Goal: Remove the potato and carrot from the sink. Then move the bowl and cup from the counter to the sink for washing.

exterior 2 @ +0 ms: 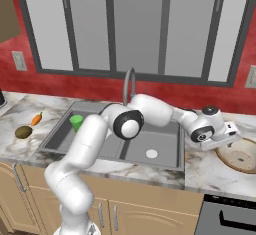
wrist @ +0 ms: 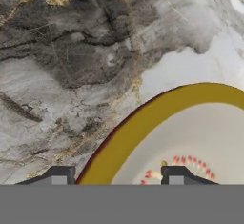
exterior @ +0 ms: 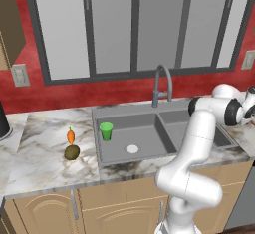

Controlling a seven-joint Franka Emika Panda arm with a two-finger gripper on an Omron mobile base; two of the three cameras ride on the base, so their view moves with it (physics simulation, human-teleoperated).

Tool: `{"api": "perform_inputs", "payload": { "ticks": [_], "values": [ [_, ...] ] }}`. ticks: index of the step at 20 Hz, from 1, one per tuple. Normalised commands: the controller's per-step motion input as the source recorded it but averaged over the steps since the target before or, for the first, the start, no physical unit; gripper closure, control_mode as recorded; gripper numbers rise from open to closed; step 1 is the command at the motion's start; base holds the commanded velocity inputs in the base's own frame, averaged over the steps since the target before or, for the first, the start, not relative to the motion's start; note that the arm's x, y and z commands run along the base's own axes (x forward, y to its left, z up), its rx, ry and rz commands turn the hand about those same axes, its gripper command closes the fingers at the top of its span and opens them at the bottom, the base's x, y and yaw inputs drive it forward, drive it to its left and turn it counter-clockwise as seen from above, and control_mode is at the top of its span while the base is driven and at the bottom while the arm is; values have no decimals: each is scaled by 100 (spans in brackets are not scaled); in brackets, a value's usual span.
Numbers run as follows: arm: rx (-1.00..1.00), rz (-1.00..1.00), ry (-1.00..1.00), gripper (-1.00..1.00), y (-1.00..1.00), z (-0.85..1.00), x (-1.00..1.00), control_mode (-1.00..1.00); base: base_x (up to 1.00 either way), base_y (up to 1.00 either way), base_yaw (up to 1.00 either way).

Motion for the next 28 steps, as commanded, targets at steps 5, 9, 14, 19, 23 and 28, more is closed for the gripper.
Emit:
{"api": "perform_inputs", "payload": {
  "ticks": [5,9,14,19,23,28],
  "values": [
    [0,-1,9,100,-9,-8,-7,-100,0,0,0],
    [0,-3,4,100,-4,-4,-10,-100,0,0,0],
    [0,0,0,100,-1,5,-10,-100,0,0,0],
    [0,0,0,100,0,10,-9,-100,0,0,0],
    [0,0,-4,100,0,19,-9,-100,0,0,0],
    [0,0,-7,100,9,27,-5,-100,0,0,0]
  ]
}}
